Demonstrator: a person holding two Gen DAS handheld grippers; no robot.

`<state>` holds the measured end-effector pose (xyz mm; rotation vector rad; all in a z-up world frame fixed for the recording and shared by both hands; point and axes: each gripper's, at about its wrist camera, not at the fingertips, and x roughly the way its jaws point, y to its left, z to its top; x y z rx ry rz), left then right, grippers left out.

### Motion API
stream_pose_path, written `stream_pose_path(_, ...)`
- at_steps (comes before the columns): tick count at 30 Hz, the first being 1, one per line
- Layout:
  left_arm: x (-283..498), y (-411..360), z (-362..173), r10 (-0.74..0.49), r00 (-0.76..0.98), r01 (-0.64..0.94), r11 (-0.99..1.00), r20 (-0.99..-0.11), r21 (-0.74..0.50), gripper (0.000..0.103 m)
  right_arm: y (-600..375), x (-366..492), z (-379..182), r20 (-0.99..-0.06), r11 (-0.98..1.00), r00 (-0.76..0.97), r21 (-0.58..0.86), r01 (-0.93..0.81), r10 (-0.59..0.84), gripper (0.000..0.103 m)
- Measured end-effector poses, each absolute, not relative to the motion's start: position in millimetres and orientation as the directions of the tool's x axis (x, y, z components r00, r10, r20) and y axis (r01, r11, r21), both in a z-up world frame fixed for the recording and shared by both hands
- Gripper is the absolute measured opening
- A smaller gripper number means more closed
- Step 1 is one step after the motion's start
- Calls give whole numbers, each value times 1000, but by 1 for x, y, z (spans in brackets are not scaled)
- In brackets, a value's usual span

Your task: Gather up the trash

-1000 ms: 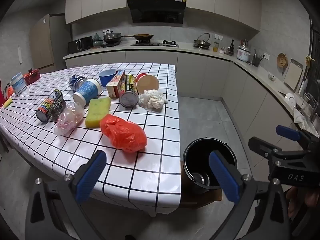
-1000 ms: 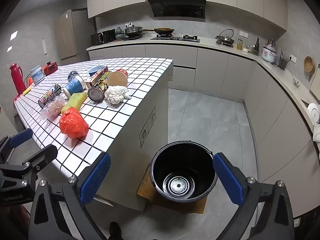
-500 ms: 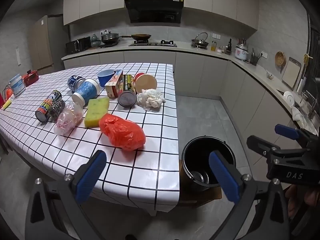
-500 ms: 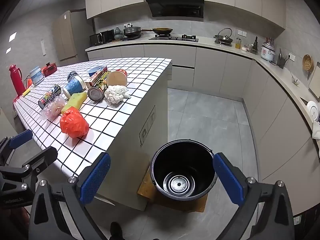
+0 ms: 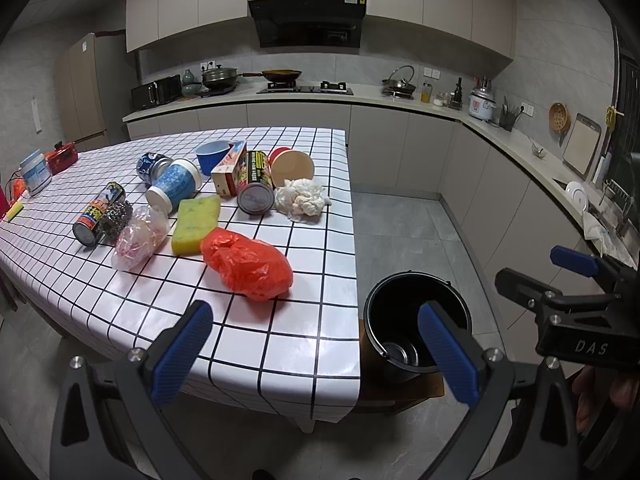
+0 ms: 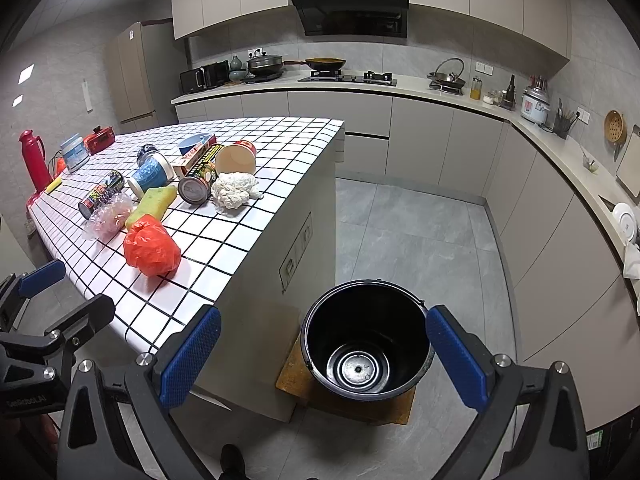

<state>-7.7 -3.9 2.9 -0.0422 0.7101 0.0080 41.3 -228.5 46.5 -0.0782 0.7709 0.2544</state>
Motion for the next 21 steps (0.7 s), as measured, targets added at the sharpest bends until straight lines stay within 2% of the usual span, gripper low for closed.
stream_pose_path(21, -9, -1, 7, -7, 763, -19, 999, -646, -34, 103, -222, 39, 54, -691, 967, 695, 25, -253, 200, 103)
